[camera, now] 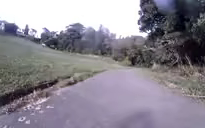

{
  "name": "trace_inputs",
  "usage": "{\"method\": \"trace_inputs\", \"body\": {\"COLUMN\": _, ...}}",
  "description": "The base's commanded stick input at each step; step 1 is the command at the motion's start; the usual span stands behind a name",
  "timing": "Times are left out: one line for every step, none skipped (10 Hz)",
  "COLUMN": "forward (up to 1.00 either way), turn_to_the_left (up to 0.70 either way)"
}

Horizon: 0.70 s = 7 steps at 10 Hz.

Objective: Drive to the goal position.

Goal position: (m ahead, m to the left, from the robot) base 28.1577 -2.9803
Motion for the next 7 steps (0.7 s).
{"method": "trace_inputs", "body": {"forward": 1.00, "turn_to_the_left": -0.40}}
{"method": "trace_inputs", "body": {"forward": 1.00, "turn_to_the_left": -0.40}}
{"method": "trace_inputs", "body": {"forward": 1.00, "turn_to_the_left": -0.03}}
{"method": "trace_inputs", "body": {"forward": 1.00, "turn_to_the_left": -0.02}}
{"method": "trace_inputs", "body": {"forward": 1.00, "turn_to_the_left": 0.00}}
{"method": "trace_inputs", "body": {"forward": 1.00, "turn_to_the_left": 0.00}}
{"method": "trace_inputs", "body": {"forward": 1.00, "turn_to_the_left": 0.00}}
